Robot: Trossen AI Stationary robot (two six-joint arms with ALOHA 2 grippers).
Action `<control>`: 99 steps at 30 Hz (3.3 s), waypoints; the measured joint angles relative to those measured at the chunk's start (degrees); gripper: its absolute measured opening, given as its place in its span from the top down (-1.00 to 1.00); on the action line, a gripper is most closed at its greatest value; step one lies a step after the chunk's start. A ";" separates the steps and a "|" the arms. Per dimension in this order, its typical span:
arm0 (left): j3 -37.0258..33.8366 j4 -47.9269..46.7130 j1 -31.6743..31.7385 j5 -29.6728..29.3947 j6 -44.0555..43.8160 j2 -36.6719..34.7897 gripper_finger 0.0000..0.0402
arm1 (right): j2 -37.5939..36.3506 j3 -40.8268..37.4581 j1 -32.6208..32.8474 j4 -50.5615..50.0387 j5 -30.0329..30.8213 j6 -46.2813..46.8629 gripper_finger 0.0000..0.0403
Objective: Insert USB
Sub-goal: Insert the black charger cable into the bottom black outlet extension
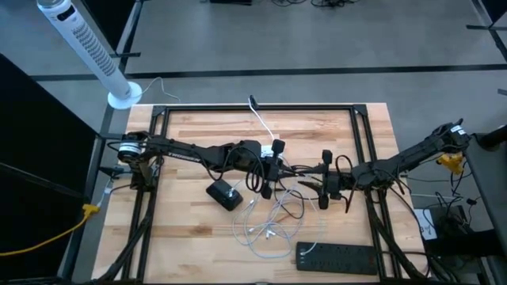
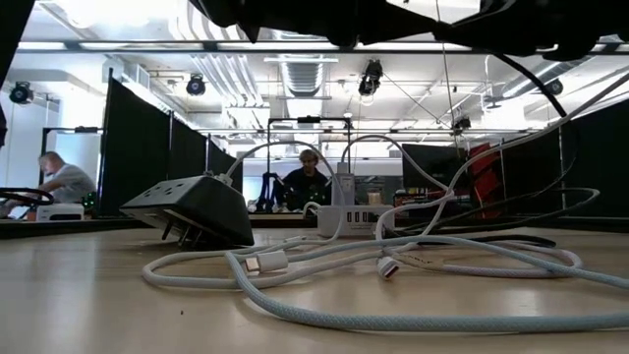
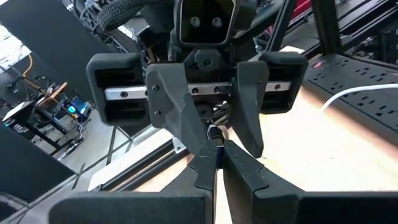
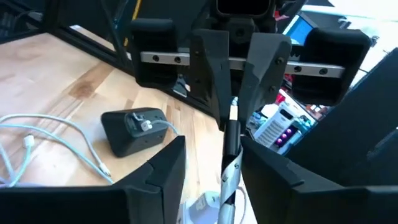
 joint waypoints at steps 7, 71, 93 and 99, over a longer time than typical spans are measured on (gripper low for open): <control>0.00 -0.74 -0.03 -1.67 0.00 0.00 0.99 | -0.01 -0.01 0.26 0.13 1.83 -0.24 0.85; -0.02 -5.30 3.34 36.71 -60.90 3.63 -0.05 | 26.67 5.59 11.20 21.04 18.11 -77.16 0.90; -0.02 -4.22 3.41 33.83 -62.60 5.84 0.60 | 26.65 5.63 9.94 18.19 15.98 -72.28 0.90; -0.09 -4.62 3.52 33.76 -59.49 5.86 0.89 | 26.59 5.63 10.01 17.68 16.29 -70.57 0.90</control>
